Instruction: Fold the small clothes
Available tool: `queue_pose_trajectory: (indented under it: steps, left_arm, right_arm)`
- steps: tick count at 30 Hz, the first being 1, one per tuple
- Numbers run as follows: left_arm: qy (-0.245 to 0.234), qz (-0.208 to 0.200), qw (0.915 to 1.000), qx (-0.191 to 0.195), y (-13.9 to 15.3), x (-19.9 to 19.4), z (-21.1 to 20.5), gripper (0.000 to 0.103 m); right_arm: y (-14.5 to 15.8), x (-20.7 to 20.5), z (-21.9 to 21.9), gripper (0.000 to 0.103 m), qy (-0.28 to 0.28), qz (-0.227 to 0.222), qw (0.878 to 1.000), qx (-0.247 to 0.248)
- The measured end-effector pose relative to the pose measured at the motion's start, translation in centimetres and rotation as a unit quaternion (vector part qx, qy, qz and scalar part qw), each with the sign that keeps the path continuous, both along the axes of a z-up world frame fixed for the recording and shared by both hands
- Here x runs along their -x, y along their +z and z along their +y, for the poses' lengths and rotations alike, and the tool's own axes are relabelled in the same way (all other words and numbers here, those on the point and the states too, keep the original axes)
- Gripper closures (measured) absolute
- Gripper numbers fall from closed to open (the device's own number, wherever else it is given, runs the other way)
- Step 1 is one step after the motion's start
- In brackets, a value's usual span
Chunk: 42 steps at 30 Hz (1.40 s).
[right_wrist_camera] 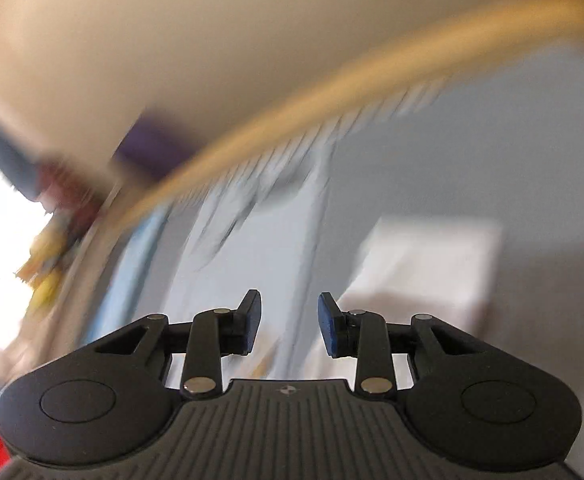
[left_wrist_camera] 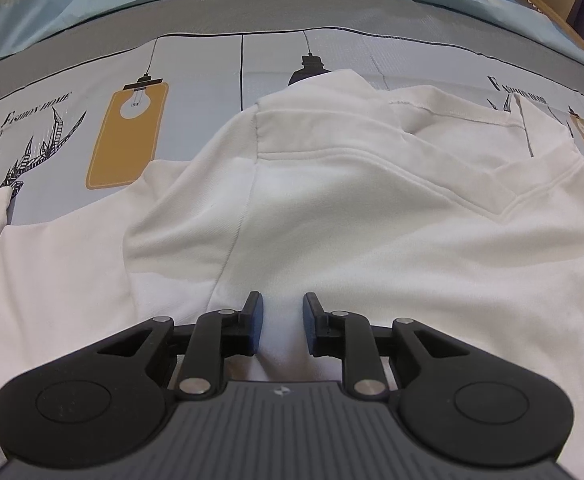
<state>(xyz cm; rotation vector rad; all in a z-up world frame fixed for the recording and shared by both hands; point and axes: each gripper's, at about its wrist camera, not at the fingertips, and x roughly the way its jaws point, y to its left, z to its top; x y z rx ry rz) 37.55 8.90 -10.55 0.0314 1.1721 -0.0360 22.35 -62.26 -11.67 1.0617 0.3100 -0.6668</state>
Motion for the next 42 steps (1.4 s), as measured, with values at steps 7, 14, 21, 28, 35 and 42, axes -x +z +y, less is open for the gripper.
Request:
queue_pose_trajectory:
  steps: [7, 14, 21, 28, 35, 42]
  left_arm:
    - [-0.005, -0.001, 1.0, 0.0, 0.0, 0.0, 0.1, 0.079]
    - [-0.006, -0.001, 1.0, -0.003, 0.0, 0.0, -0.1, 0.078]
    - [-0.007, 0.0, 1.0, -0.004, 0.0, 0.0, -0.1, 0.078]
    - [-0.009, -0.003, 0.9999, -0.007, 0.0, 0.1, -0.1, 0.078]
    - [-0.015, -0.008, 0.9997, -0.016, 0.0, 0.2, -0.5, 0.077]
    - [-0.025, -0.011, 0.9995, -0.014, -0.1, 0.2, -0.3, 0.077]
  right_arm:
    - [-4.0, -3.4, 0.8, 0.071, 0.03, 0.093, 0.995, -0.013]
    - [-3.0, -5.9, 1.4, 0.095, 0.066, 0.151, 0.984, 0.073]
    - [5.9, -2.8, 3.0, 0.103, 0.053, -0.05, 0.99, 0.124]
    - [6.1, 0.5, 1.7, 0.103, -0.01, -0.044, 0.99, 0.131]
    - [1.1, -4.1, 1.9, 0.075, 0.117, 0.029, 0.99, 0.073]
    - [-1.0, -8.4, 0.8, 0.054, 0.121, 0.023, 0.991, 0.049]
